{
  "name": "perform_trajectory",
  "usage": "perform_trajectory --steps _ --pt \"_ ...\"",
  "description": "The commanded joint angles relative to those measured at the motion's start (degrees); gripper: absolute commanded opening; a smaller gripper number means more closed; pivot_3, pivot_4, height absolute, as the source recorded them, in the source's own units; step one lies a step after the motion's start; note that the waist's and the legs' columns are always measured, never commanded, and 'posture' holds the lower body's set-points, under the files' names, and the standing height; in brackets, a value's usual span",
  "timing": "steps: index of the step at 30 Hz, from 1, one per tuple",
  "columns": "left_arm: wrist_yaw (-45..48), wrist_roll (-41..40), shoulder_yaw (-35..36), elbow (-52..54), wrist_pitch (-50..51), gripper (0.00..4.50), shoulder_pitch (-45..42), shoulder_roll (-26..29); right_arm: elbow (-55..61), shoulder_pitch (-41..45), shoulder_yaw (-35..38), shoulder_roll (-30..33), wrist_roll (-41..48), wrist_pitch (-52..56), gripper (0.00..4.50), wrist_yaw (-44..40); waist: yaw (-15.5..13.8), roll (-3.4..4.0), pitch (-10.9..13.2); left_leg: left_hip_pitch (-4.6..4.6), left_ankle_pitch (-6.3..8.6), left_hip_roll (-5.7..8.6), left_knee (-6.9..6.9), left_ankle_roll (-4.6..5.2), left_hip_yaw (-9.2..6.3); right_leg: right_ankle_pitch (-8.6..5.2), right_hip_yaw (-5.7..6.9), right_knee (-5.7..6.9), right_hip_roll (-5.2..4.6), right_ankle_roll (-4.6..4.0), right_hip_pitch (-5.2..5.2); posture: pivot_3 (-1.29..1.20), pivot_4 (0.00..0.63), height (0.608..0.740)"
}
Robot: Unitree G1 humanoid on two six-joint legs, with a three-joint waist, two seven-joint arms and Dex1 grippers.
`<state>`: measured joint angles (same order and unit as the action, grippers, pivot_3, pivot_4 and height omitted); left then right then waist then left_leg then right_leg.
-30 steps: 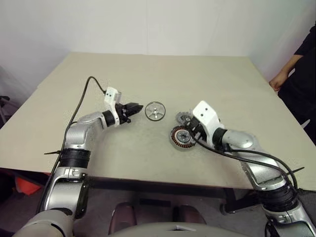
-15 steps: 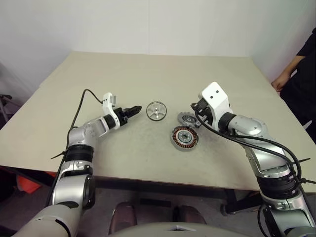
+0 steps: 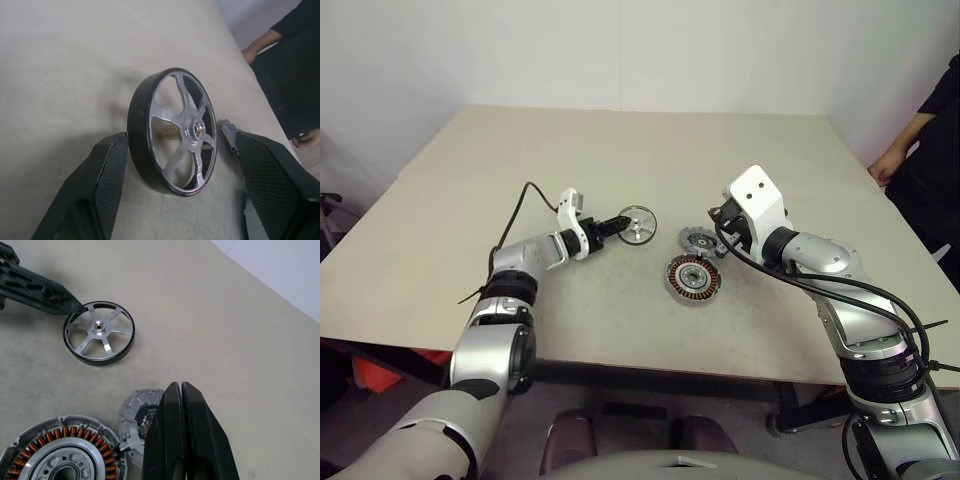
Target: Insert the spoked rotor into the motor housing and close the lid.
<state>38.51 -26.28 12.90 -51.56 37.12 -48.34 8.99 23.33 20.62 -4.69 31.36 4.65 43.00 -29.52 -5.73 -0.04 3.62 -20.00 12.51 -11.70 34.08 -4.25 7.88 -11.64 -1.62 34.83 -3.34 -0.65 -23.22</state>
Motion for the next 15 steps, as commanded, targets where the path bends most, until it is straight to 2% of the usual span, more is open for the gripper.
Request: perform_trajectory --steps 1,8,15 --pt "0.9 0.0 0.1 -1.5 -1.0 3.56 -3.0 -1.8 0.8 1.2 1.5 0.2 0.0 -1.1 0.0 0.6 -0.2 0.0 0.0 0.0 0.0 0.0 0.0 0.0 0.0 0.0 0.0 0.0 0.0 0.0 0.0 0.0 0.0 0.74" --pt "-0.9 -0.1 2.2 -8.0 -3.3 3.56 -5.5 -5.6 0.2 1.8 1.4 0.2 0.1 -1.5 0.0 0.9 -0.3 -0.01 0.0 -0.01 0.0 0.01 0.0 0.0 -0.01 0.0 0.0 0.0 -0.01 0.0 0.03 0.0 0.0 0.74" --pt "-3.7 -2.3 7.3 -10.4 -4.1 3.56 -6.4 -6.0 0.3 1.3 1.8 0.3 0.0 -1.5 0.0 1.2 -0.3 -0.02 0.0 0.01 0.0 0.01 0.0 0.0 -0.01 0.0 0.0 -0.01 -0.01 0.0 0.06 0.0 0.0 0.74"
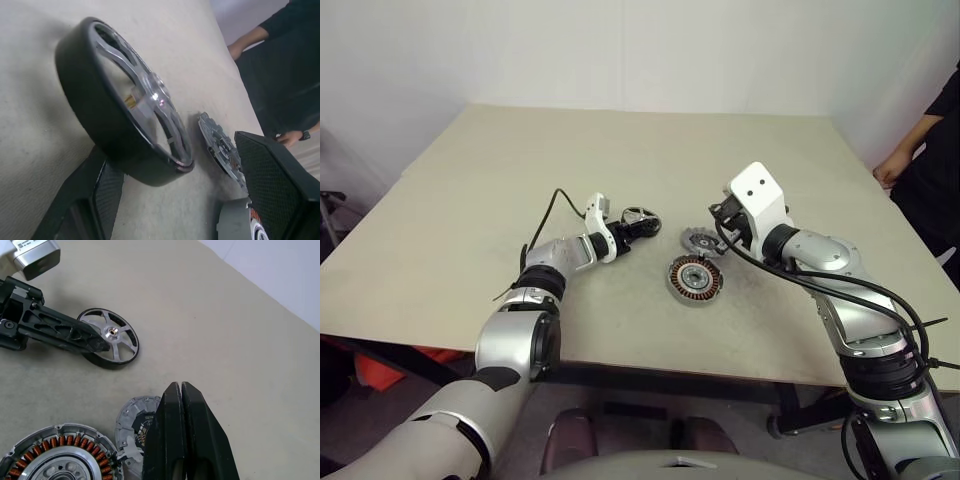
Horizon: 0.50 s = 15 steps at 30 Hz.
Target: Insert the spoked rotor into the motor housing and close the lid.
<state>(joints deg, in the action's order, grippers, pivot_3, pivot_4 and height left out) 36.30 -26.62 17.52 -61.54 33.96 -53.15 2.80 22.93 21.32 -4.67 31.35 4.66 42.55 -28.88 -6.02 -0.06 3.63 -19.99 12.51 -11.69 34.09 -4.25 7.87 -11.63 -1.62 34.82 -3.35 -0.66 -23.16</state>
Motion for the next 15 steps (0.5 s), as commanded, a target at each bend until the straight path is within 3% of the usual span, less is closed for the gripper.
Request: perform_trajectory --steps 1,8,11,15 --pt "-2.2 -2.8 3.9 -0.8 -0.7 3.56 -1.7 0.3 0.6 0.6 1.8 0.3 0.0 -1.1 0.0 0.6 0.0 0.0 0.0 0.0 0.0 0.0 0.0 0.0 0.0 0.0 0.0 0.0 0.0 0.0 0.0 0.0 0.0 0.74" --pt "-7.8 -6.2 10.4 -3.6 -0.5 3.56 -2.0 1.1 0.0 0.9 1.7 0.2 0.1 -1.2 0.0 0.8 0.2 0.0 0.0 0.02 0.0 0.0 0.0 0.0 0.0 0.0 0.0 0.0 0.01 0.0 0.01 0.0 0.0 0.74" --pt "-9.1 -6.6 11.4 -4.0 -0.1 3.03 -1.7 1.1 -0.1 0.9 1.7 0.3 0.1 -1.3 0.0 0.7 0.3 0.0 0.0 0.02 0.0 0.0 0.0 0.0 0.0 0.0 0.0 0.0 0.01 0.0 0.02 0.0 0.0 0.74" --pt "-9.0 -7.2 12.2 -3.8 1.2 1.62 -1.4 1.1 -0.2 0.9 1.7 0.3 0.0 -1.4 0.0 0.7 0.3 0.0 0.0 0.01 0.0 -0.01 -0.01 0.0 0.0 0.0 0.01 -0.03 0.01 0.0 0.01 0.0 0.0 0.74"
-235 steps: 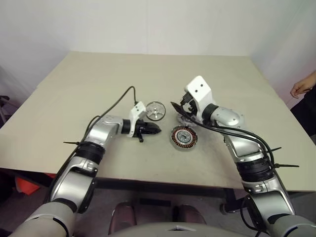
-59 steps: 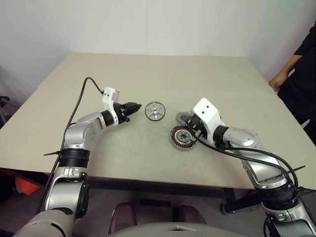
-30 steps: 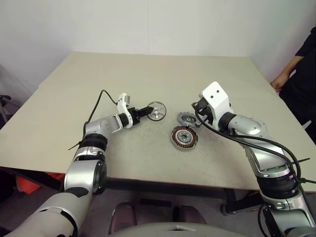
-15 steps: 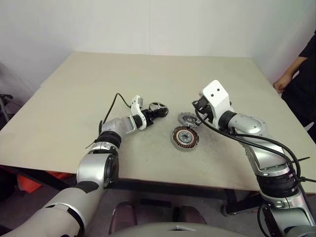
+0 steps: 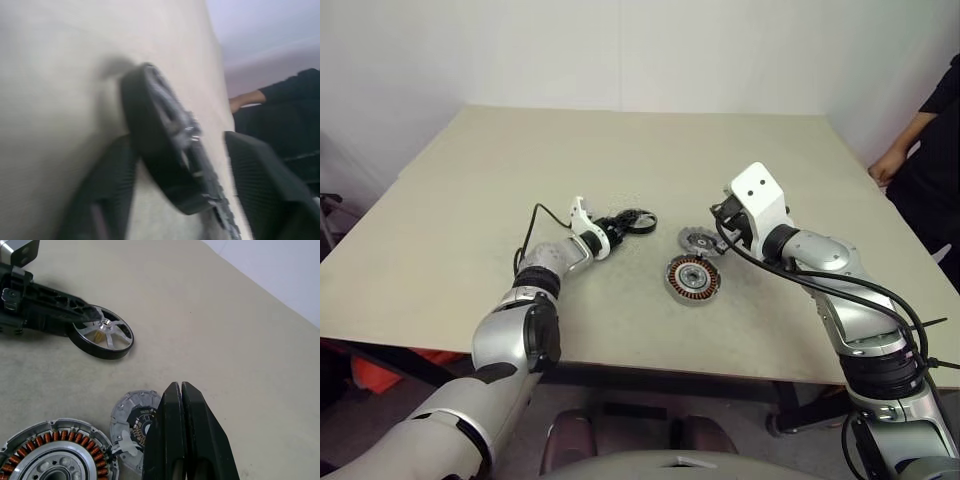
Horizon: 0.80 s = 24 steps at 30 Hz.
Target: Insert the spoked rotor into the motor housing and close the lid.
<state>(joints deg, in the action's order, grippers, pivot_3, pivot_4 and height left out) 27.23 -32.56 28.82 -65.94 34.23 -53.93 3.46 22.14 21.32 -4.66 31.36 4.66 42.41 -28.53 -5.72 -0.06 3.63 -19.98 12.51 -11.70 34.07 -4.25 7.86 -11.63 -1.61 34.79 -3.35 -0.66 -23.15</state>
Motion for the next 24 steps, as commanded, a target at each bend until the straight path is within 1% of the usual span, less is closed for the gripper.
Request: perform_trajectory --steps 1,2,9,12,14,19,24 --pt "0.5 -1.5 1.1 0.8 1.6 1.26 -0.5 0.5 0.5 0.9 1.6 0.3 0.0 -1.3 0.0 0.4 0.0 0.0 0.0 0.0 0.0 0.0 0.0 0.0 0.0 0.0 0.0 -0.02 0.0 0.0 0.0 0.0 0.0 0.74" --pt "0.5 -1.5 1.2 1.0 2.0 0.93 -0.3 0.5 0.5 0.9 1.6 0.4 0.0 -1.4 0.0 0.4 -0.1 0.0 0.0 0.0 0.0 0.0 0.0 0.0 0.0 0.0 0.0 -0.03 -0.01 0.0 0.0 0.0 0.0 0.74" --pt "0.7 -2.1 1.4 1.2 3.4 0.93 -0.1 0.5 -0.1 1.2 1.3 0.4 -0.4 -1.9 0.0 0.5 0.0 -0.01 0.0 0.02 0.0 0.01 -0.01 0.0 0.0 0.0 -0.01 -0.02 -0.01 0.0 0.03 0.0 0.0 0.74" --pt "1.0 -2.4 1.5 1.4 3.8 0.44 0.0 0.3 -0.3 1.3 1.4 0.4 -0.7 -2.0 0.0 0.8 -0.1 -0.01 0.0 0.01 0.0 0.0 -0.02 0.0 0.0 0.0 0.0 -0.03 -0.01 0.0 0.03 0.0 0.0 0.74" --pt "0.5 -3.0 1.9 1.1 4.5 0.43 0.0 0.4 -0.5 1.3 1.6 0.4 -0.8 -2.0 0.0 1.1 -0.1 -0.01 0.0 0.01 0.0 0.0 -0.03 0.01 0.0 0.0 0.01 -0.04 -0.01 0.0 0.03 0.0 0.0 0.74" --pt "3.0 -5.9 4.2 1.8 9.1 0.43 -0.1 1.1 -1.3 1.3 2.5 0.7 -1.5 -1.7 0.0 2.4 0.0 0.0 0.0 0.01 0.0 0.0 -0.04 0.0 0.0 0.0 0.01 -0.04 -0.01 0.0 0.02 0.0 0.0 0.74" --pt "7.8 -11.4 6.5 5.2 19.3 0.43 -1.3 2.0 -7.3 2.9 5.5 1.7 -5.2 0.7 0.0 8.5 -0.1 -0.02 0.1 0.01 0.0 0.03 -0.03 0.0 0.0 0.0 0.01 -0.06 -0.03 0.0 -0.04 0.0 0.0 0.74"
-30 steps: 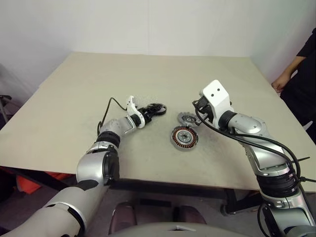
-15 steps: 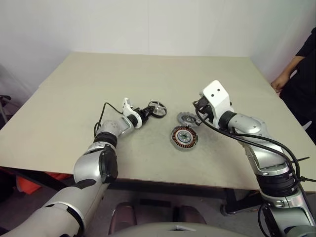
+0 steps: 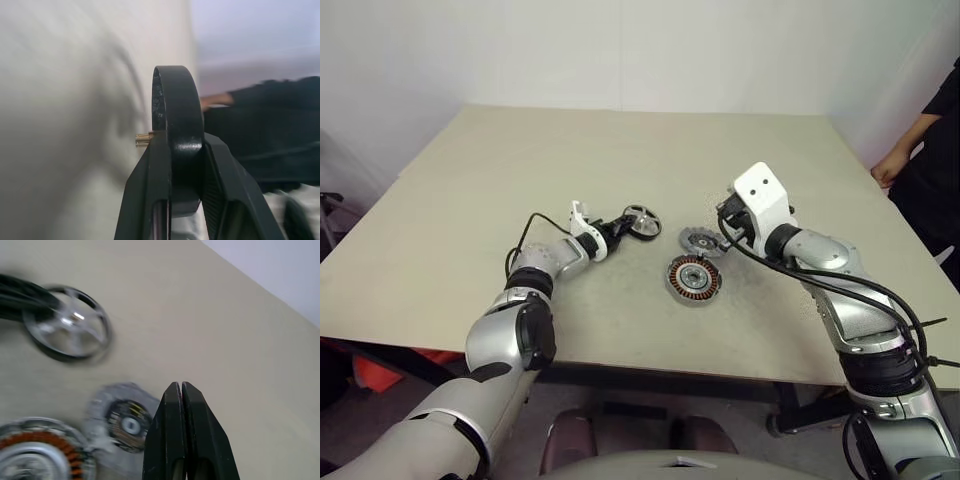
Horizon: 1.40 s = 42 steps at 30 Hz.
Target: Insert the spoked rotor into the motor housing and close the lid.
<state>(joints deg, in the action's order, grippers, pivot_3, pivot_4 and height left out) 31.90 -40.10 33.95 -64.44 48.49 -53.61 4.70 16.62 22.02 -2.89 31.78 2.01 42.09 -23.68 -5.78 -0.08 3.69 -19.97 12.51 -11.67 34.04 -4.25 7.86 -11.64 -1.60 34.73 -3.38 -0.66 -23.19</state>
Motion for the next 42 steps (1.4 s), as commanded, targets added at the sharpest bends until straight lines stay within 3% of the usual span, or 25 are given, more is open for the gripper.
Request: perform_trajectory --steps 1,9,15,42 --pt "3.7 -4.9 1.3 5.1 8.1 0.43 -1.8 0.8 -3.5 2.4 4.4 1.9 -3.8 1.9 0.0 5.1 0.0 -0.01 0.0 0.0 0.0 0.02 0.0 0.0 0.0 0.0 0.0 0.0 -0.01 0.0 -0.02 0.0 0.0 0.74" --pt "5.0 -7.9 -5.4 18.9 24.9 0.43 0.6 -2.7 -14.3 -1.8 5.4 6.4 -9.6 0.1 0.0 9.7 0.0 -0.01 0.0 -0.07 0.0 0.0 -0.11 0.01 0.01 -0.01 0.05 -0.06 0.0 0.0 -0.07 0.0 0.0 0.74" --pt "6.0 -6.8 -11.8 24.3 30.7 0.43 4.2 -3.7 -12.5 -3.7 5.9 4.9 -9.0 0.6 0.0 9.4 0.6 0.05 0.1 -0.06 0.01 0.0 -0.12 0.04 0.03 -0.01 -0.02 -0.03 0.05 0.0 -0.07 0.0 0.0 0.74" --pt "9.7 0.4 -19.9 16.9 25.2 0.43 5.2 -4.1 -9.8 -4.4 6.1 3.7 -8.9 1.4 0.0 9.0 0.2 0.08 0.1 -0.07 -0.04 0.05 -0.12 0.19 0.03 -0.01 -0.01 -0.05 -0.01 -0.01 -0.03 0.0 0.0 0.74"
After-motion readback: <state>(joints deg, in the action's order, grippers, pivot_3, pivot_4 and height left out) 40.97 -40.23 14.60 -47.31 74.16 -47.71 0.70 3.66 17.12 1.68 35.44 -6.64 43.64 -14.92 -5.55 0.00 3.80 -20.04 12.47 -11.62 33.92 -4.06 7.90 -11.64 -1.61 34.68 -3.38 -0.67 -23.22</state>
